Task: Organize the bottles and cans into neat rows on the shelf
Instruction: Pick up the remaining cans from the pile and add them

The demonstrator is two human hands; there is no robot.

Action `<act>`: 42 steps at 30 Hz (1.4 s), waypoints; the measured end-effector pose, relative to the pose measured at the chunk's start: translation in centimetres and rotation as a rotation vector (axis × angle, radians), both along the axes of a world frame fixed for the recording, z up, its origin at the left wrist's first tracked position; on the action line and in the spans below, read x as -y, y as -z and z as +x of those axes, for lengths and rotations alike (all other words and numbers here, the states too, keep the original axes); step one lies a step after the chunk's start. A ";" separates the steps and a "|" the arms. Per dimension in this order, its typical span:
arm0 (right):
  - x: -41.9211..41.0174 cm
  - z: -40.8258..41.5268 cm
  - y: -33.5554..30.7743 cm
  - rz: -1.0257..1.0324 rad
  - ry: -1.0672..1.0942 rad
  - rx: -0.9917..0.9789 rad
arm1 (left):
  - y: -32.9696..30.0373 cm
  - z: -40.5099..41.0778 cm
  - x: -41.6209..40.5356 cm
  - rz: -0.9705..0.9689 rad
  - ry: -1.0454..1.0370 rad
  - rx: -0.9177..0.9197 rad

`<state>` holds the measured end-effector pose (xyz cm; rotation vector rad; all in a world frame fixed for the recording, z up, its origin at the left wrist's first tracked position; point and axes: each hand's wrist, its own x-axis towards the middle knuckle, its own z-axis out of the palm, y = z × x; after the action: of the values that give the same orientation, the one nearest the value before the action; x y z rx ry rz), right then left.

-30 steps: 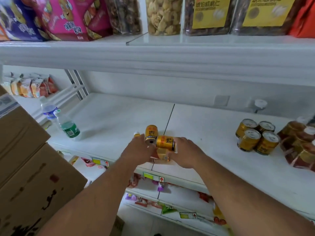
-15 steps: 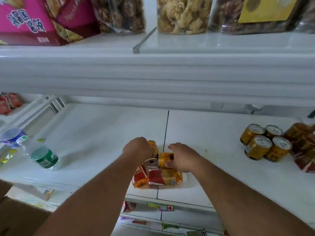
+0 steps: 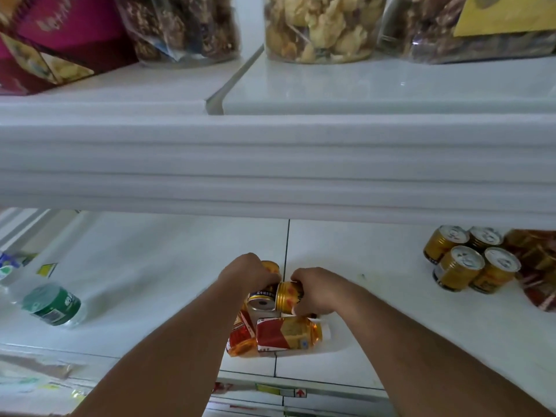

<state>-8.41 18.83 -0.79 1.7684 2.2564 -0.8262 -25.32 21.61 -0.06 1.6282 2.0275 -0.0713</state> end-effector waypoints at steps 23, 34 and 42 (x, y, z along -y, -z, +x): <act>2.8 6.9 -4.2 0.217 0.596 -0.831 | -4.4 1.5 4.4 0.359 -0.121 0.640; 10.8 13.3 -6.3 0.317 0.564 -0.891 | -7.0 8.1 13.5 0.478 -0.084 0.667; 17.3 16.6 -6.6 0.383 0.595 -0.900 | -7.5 11.5 19.7 0.520 -0.066 0.763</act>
<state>8.24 1.54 5.85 2.7327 2.4855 -1.6643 -13.82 1.92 7.44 1.5236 1.5426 1.0171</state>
